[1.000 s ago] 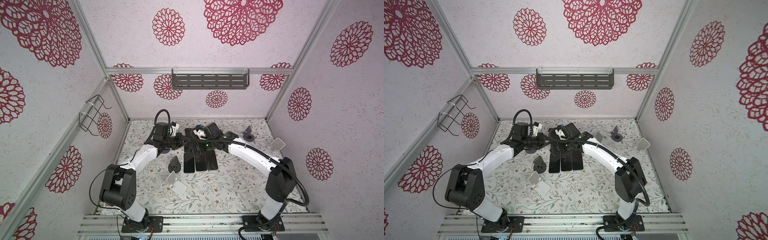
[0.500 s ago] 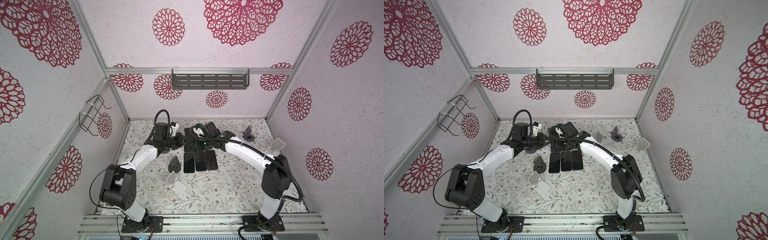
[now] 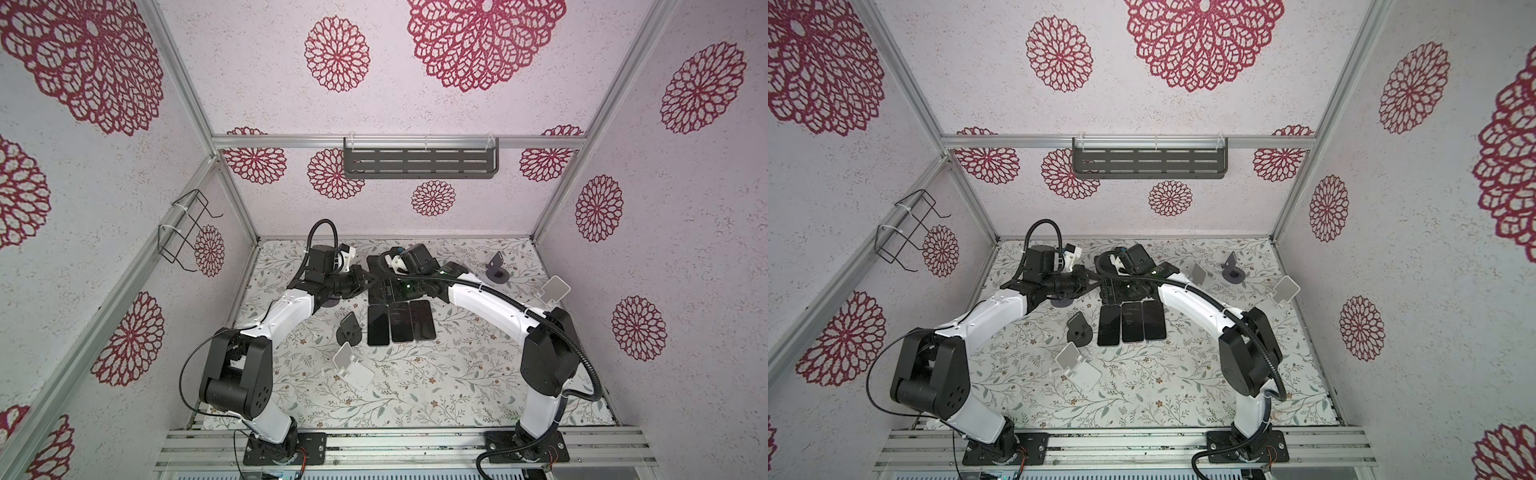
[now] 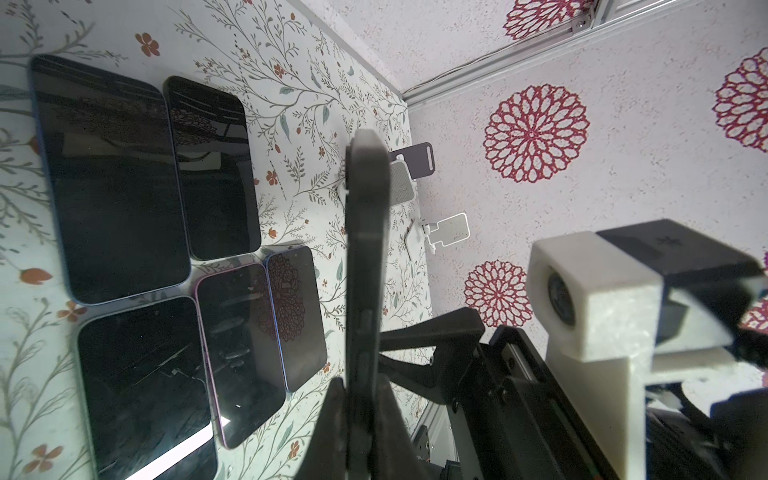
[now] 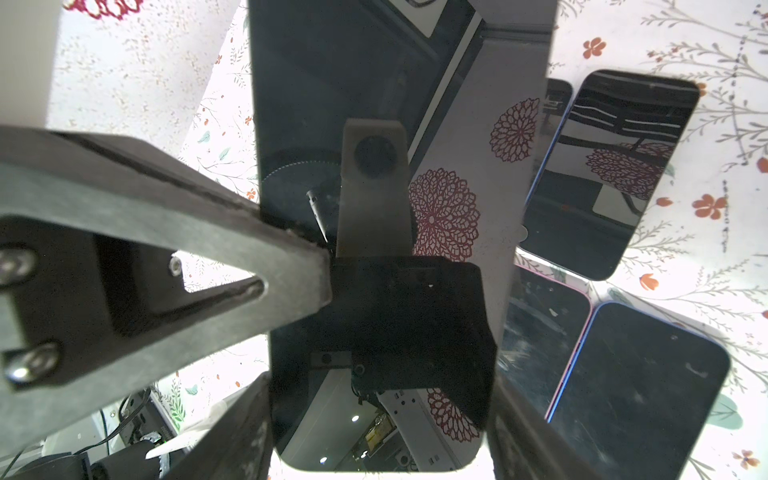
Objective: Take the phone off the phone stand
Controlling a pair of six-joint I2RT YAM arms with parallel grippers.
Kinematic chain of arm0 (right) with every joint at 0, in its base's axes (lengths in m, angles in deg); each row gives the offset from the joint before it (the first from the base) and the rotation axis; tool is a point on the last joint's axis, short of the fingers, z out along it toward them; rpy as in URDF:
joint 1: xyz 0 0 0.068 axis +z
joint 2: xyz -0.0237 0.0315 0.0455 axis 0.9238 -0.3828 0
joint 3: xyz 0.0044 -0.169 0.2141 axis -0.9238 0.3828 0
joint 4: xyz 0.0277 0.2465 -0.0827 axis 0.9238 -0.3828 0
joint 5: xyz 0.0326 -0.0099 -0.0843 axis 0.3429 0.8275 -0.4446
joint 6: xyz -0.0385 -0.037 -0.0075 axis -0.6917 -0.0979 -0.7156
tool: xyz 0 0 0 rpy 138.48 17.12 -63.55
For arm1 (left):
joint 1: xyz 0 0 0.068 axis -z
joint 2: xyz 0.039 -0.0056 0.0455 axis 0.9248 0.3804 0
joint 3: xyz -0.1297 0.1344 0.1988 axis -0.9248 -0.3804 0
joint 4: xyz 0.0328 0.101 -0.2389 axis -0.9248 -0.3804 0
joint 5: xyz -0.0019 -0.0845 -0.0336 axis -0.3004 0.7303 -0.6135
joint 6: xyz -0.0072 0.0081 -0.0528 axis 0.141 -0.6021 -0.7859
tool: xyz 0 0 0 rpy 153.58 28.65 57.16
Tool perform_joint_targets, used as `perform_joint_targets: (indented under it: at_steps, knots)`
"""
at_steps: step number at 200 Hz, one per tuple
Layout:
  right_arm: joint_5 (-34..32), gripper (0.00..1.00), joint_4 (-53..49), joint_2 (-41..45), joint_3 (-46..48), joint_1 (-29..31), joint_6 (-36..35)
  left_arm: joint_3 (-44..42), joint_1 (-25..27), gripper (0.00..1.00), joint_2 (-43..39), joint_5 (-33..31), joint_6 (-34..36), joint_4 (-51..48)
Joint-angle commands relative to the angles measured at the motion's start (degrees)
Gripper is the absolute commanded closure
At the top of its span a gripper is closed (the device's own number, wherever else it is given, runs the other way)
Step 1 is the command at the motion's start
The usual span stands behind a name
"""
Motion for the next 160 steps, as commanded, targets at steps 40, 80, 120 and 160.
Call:
perform_joint_targets:
  at_steps: [40,80,120,160]
  knots:
    - [-0.1,0.48,3.3,1.1,0.9,-0.5,0.5,0.2,-0.3,0.62,0.3,2.6,-0.1,3.5]
    - [-1.9,0.50,3.6,3.3,4.3,-2.6,0.6,0.9,-0.4,0.38,0.4,1.2,1.9,0.9]
    - [-5.2,0.51,3.1,5.3,7.6,-6.6,-0.2,1.7,-0.5,0.30,-0.5,-1.3,4.2,-2.2]
    - [-8.9,0.53,2.0,2.6,6.8,-10.8,-2.1,1.9,-0.5,0.30,-1.1,-2.1,5.0,-3.0]
